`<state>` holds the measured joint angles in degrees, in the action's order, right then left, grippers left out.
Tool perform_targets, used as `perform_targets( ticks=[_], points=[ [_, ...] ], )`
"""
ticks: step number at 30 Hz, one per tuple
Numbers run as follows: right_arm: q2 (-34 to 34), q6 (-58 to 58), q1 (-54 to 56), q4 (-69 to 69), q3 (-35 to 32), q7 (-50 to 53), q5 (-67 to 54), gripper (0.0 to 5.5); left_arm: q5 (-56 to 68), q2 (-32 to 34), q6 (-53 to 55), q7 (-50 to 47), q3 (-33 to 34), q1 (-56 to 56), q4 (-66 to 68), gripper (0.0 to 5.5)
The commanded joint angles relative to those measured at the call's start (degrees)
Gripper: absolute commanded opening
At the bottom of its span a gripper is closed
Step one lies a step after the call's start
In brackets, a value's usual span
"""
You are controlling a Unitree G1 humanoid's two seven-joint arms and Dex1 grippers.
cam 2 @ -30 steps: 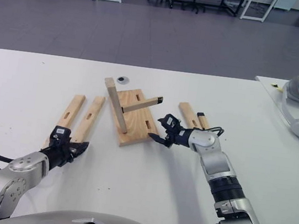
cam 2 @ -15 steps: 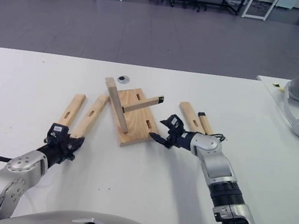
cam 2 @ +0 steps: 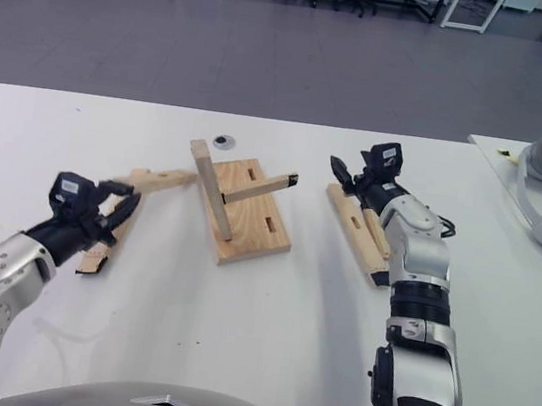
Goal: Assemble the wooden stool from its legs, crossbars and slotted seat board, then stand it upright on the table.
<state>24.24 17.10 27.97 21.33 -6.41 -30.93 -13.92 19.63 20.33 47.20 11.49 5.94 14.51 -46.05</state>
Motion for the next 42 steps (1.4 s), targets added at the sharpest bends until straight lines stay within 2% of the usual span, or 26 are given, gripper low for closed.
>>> perform_targets(
  ticks=[1,6,7,10,13,18,30,38,42],
  points=[
    [1.0,0.8,-1.9,-2.2,0.8,-1.7,0.5,3.57,-1.6,-2.0,-1.4,-1.6,-4.3,8.5,-1.8,2.08],
    [0.8,1.0,-3.3,-3.1,2.3,-3.1,1.4,3.57,-5.1,-0.5,-6.6,0.0,-8.4,20.6,1.5,2.08],
    [0.7,1.1,-3.6,-3.2,2.5,-3.3,1.4,3.57,-5.6,-0.1,-7.0,0.2,-9.0,22.2,2.0,2.44],
    [0.7,1.0,-4.1,-3.2,3.0,-3.6,1.6,3.57,-6.4,0.4,-7.2,0.1,-9.7,24.9,2.4,2.82],
    [0.7,0.9,-4.4,-3.1,3.2,-3.8,1.7,3.57,-5.9,0.9,-6.8,0.3,-9.5,25.0,0.3,3.21],
    [0.2,0.8,-4.2,-2.6,3.8,-3.9,2.1,3.57,-6.8,0.8,-1.2,-2.4,-7.9,16.3,-4.0,3.99],
    [-0.7,0.1,-2.8,-1.0,5.1,-4.3,3.1,3.57,-4.8,-2.2,3.9,-1.6,-9.1,7.8,4.0,3.99],
    [-1.2,0.0,-2.7,-0.5,5.5,-4.2,3.3,3.57,-8.2,0.9,5.8,-1.7,-12.7,8.3,5.1,3.99],
    [-1.3,-0.1,-2.7,-0.4,5.5,-3.9,3.3,3.57,-9.1,1.4,5.9,-2.0,-12.6,8.0,4.8,3.34]
  ],
)
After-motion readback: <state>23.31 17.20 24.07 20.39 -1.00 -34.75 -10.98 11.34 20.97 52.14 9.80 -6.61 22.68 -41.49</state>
